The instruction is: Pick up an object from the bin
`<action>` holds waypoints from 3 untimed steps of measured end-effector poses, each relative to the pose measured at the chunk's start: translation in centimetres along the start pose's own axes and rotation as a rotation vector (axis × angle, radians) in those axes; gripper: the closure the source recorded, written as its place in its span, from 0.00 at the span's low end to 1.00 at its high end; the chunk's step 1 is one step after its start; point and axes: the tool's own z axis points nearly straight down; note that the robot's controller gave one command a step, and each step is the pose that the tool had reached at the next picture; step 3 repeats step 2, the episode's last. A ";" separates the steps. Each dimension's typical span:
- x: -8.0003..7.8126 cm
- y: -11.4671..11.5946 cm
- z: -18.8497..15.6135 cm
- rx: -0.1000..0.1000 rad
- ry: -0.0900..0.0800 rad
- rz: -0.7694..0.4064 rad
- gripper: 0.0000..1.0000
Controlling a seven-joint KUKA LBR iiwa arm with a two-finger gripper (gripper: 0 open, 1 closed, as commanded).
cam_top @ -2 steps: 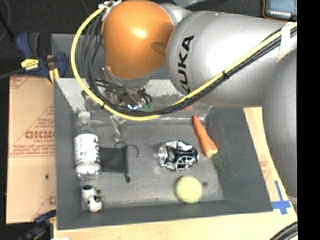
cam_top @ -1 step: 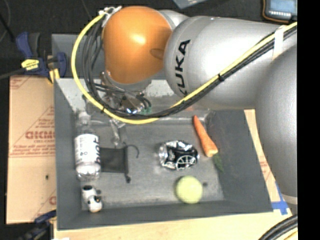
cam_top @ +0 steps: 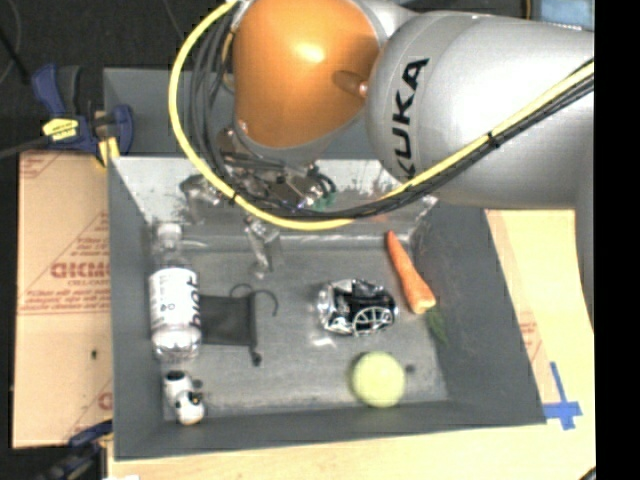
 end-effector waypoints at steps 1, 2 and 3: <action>-3.5 -2.3 -2.3 0.012 -0.018 -0.073 0.00; -1.9 -0.6 -3.9 0.003 -0.007 -0.018 0.00; -1.9 -0.6 -3.9 0.003 -0.007 -0.018 0.00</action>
Offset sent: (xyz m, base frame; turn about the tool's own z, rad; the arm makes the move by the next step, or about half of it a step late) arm -0.0393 0.0010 0.0818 -0.4794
